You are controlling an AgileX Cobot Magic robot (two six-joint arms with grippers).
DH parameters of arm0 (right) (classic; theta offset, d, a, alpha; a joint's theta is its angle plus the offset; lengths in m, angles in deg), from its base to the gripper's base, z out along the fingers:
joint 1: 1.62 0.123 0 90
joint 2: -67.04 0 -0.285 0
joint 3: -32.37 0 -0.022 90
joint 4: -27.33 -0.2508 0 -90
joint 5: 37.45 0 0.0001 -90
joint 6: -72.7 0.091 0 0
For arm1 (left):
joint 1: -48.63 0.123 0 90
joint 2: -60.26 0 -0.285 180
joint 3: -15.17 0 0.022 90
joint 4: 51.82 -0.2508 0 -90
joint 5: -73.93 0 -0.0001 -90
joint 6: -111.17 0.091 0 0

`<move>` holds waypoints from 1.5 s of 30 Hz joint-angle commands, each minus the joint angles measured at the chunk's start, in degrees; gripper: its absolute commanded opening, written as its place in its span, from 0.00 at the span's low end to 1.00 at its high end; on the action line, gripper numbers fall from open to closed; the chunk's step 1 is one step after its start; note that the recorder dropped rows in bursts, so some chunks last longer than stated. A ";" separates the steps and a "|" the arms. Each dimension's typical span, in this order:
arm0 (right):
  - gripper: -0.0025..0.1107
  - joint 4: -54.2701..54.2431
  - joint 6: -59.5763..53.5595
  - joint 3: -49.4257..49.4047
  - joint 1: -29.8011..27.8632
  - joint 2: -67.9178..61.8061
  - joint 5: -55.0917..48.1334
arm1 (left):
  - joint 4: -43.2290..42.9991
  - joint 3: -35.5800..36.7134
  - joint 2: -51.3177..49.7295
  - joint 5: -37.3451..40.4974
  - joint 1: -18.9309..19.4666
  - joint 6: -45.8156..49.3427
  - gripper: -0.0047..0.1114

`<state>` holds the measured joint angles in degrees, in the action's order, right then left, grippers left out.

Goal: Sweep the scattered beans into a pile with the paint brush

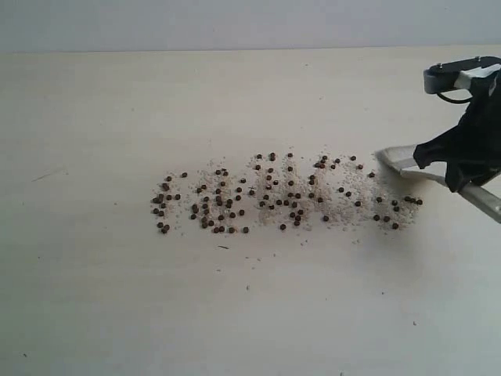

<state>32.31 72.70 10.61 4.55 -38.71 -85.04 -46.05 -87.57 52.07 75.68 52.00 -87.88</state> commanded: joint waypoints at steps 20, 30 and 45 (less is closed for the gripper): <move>0.02 -0.07 1.62 -1.48 -0.19 -9.50 6.94 | 0.42 -0.05 0.21 0.01 0.10 -0.10 0.04; 0.28 0.04 1.86 -1.19 -0.19 -11.58 9.53 | 0.42 -0.05 0.21 0.01 0.10 -0.10 0.04; 0.36 0.17 1.74 0.94 -0.19 -11.58 10.06 | 0.42 -0.05 0.21 0.01 0.10 -0.10 0.04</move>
<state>32.22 74.68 11.15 4.55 -50.18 -74.92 -46.05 -87.57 52.07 75.76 52.00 -87.88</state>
